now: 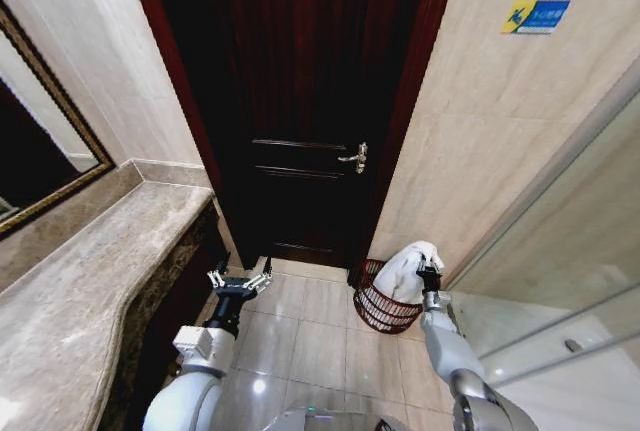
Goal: Discard the used towel into the hamper.
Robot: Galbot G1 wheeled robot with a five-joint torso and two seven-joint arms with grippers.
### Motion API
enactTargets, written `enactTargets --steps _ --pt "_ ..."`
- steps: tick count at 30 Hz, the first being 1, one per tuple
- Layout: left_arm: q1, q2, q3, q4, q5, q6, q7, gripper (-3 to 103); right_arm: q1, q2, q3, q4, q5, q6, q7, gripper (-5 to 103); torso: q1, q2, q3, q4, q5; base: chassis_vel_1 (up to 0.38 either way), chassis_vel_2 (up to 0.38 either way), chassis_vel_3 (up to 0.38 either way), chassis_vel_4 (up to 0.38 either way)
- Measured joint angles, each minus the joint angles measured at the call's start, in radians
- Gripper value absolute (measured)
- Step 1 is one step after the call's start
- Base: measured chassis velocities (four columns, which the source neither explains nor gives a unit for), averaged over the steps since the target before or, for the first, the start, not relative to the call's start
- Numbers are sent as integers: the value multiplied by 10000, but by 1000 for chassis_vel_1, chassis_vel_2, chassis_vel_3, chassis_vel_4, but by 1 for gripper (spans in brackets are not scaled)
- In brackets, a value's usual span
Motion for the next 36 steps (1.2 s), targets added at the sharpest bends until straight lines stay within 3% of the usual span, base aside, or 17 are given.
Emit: enactTargets --steps 8,19,36 --pt "0 0 0 0 0 0 0 100 -96 90 35 -236 5 0 -69 11 0 0 0 1 0 0 0 0 0" --pt "0 0 0 0 0 0 0 100 -462 218 47 -266 -86 -525 211 11 0 -3 0 0 1 0 0 0 0" --pt "0 0 0 0 0 0 0 100 -756 315 51 -229 -50 -526 171 11 -1 -2 0 0 0 0 0 0 0"
